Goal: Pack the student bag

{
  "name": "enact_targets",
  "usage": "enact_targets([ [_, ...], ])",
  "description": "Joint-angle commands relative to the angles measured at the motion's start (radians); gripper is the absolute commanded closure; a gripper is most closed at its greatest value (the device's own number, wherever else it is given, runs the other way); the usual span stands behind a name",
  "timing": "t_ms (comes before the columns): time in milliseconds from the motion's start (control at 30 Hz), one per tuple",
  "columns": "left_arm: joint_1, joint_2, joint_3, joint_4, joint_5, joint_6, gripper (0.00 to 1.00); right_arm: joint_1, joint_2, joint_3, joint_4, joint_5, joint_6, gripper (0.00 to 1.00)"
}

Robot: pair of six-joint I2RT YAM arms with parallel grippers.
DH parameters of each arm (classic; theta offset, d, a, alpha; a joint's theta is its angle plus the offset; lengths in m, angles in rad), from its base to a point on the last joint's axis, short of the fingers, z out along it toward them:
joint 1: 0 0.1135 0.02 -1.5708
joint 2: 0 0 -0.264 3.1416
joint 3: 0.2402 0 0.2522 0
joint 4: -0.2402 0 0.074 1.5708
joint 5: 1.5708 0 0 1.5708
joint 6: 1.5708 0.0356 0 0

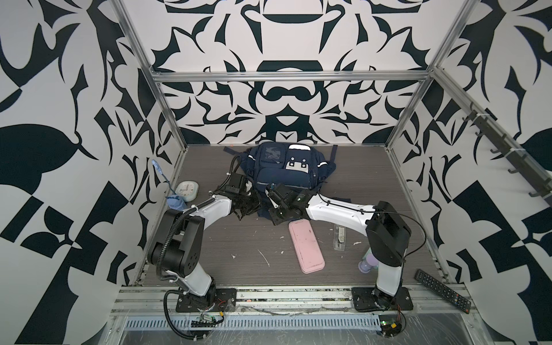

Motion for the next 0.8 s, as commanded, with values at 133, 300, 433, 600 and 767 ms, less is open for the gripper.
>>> enact_targets([
  [133, 0.096, -0.016, 0.031, -0.015, 0.004, 0.052, 0.93, -0.043, -0.14, -0.094, -0.038, 0.016, -0.027, 1.0],
  [300, 0.155, -0.035, 0.023, -0.025, 0.014, 0.07, 0.94, -0.178, -0.25, -0.216, -0.039, 0.0, -0.042, 1.0],
  [433, 0.174, -0.027, 0.02, -0.014, 0.022, 0.067, 0.94, -0.288, -0.319, -0.292, -0.028, -0.027, -0.046, 1.0],
  [600, 0.174, 0.006, 0.037, 0.028, 0.042, 0.031, 0.89, -0.294, -0.326, -0.309, -0.001, -0.061, -0.021, 1.0],
  [767, 0.172, 0.058, 0.098, 0.041, 0.053, 0.009, 0.85, -0.225, -0.263, -0.272, 0.021, -0.051, -0.003, 1.0],
])
